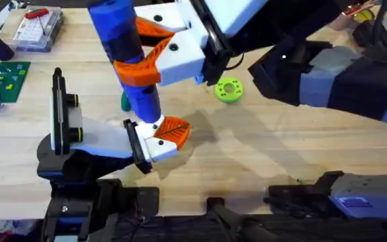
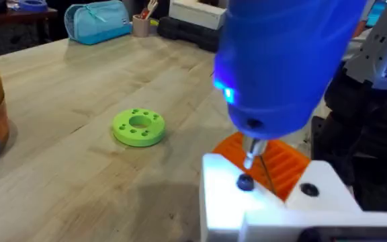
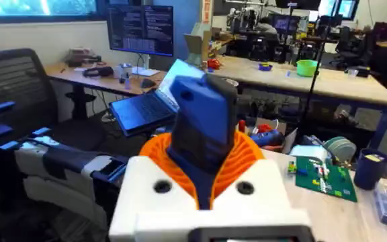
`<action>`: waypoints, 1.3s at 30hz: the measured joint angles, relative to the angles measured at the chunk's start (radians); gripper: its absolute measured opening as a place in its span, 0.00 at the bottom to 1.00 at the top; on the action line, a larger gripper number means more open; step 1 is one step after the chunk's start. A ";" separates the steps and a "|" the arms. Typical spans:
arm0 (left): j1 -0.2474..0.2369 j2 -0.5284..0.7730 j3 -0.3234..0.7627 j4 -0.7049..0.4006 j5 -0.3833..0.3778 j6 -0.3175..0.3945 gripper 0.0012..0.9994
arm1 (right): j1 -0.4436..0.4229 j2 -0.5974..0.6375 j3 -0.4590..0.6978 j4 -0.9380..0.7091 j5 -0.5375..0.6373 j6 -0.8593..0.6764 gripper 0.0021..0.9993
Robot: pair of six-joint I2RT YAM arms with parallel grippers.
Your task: Pick up the gripper from the table and insert it into the empty holder that is missing its gripper. Then pick up a screw, insert it into the mounting hole, and use the screwdriver to tighten it. Finally, clean up the table by picking up the vegetable and placing it into the bucket.
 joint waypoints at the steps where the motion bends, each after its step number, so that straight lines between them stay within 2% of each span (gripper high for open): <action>1: 0.000 0.000 0.000 0.000 0.000 0.000 0.01 | 0.000 0.000 0.000 0.000 0.000 -0.003 0.05; 39: 0.000 0.000 0.000 0.000 0.000 0.000 0.01 | 0.015 0.000 0.000 -0.052 -0.020 -0.058 0.05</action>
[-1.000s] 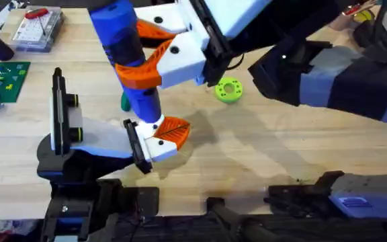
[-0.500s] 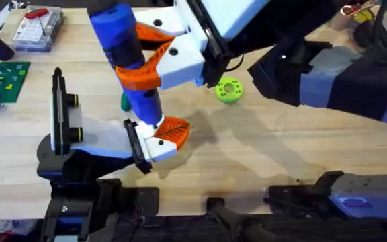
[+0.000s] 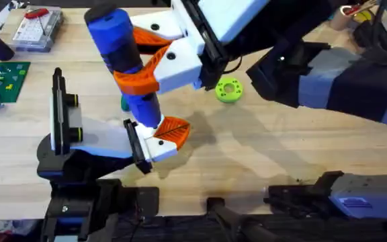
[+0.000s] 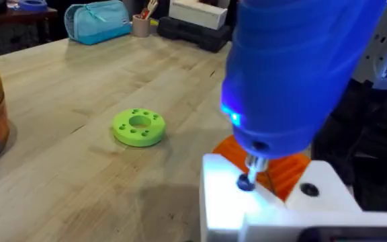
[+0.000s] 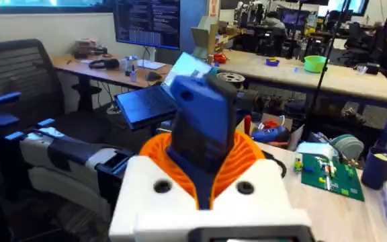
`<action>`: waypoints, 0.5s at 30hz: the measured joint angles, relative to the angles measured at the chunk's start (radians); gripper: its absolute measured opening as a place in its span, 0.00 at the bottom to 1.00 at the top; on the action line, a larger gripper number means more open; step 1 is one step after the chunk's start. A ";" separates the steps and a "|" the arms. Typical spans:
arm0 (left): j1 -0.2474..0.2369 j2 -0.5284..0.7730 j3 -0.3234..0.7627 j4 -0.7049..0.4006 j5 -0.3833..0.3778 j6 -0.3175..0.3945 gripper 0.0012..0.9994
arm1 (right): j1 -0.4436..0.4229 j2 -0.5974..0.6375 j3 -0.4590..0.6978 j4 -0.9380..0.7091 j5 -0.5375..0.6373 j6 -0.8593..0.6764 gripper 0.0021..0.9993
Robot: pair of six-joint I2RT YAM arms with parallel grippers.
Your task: Pick up the gripper from the table and insert it into the empty holder that is missing its gripper. Then pick up a screw, insert it into the mounting hole, and use the screwdriver to tighten it. Finally, clean up the table by picking up the vegetable and placing it into the bucket.
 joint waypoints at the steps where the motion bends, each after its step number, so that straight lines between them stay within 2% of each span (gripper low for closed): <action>1: 0.000 0.000 0.000 0.000 0.000 0.000 0.01 | 0.000 0.000 0.000 0.000 0.000 -0.002 0.05; 15: 0.000 0.000 0.000 0.000 0.000 0.000 0.01 | 0.000 0.000 0.000 0.000 0.000 -0.015 0.05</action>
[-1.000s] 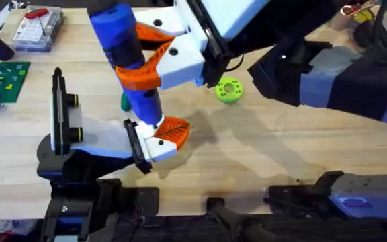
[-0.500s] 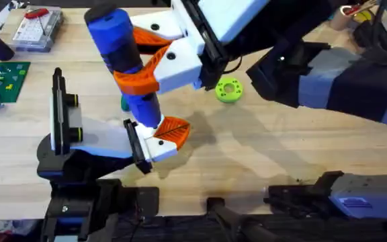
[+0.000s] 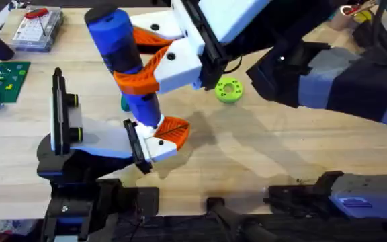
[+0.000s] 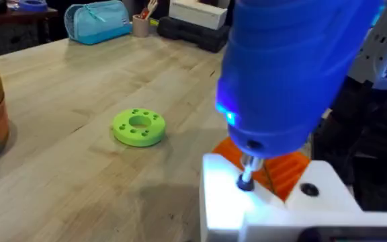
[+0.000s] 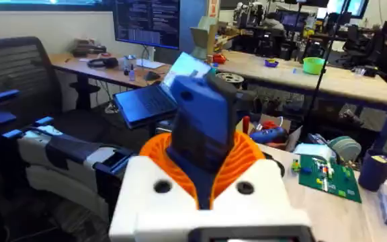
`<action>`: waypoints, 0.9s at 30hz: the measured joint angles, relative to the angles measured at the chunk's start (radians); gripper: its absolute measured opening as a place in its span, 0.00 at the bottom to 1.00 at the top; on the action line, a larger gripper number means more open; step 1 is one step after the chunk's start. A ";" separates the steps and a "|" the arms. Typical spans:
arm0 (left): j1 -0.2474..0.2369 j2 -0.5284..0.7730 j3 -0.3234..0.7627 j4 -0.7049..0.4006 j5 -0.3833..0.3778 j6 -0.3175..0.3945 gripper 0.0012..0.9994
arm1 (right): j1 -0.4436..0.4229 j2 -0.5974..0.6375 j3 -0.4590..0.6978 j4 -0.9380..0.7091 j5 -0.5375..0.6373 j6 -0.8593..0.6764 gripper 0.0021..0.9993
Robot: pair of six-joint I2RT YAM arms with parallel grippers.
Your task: Pick up the gripper from the table and insert it into the empty holder that is missing its gripper. Then pick up a screw, insert it into the mounting hole, and use the screwdriver to tighten it. Finally, clean up the table by picking up the vegetable and placing it into the bucket.
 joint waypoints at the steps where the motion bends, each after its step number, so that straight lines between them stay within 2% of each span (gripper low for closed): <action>1: 0.000 0.000 0.000 0.000 0.000 0.000 0.01 | 0.000 0.000 0.000 0.000 0.000 0.000 0.05; 27: 0.000 0.000 0.000 -0.001 0.000 0.000 0.01 | 0.000 0.000 0.000 -0.045 0.000 -0.025 0.05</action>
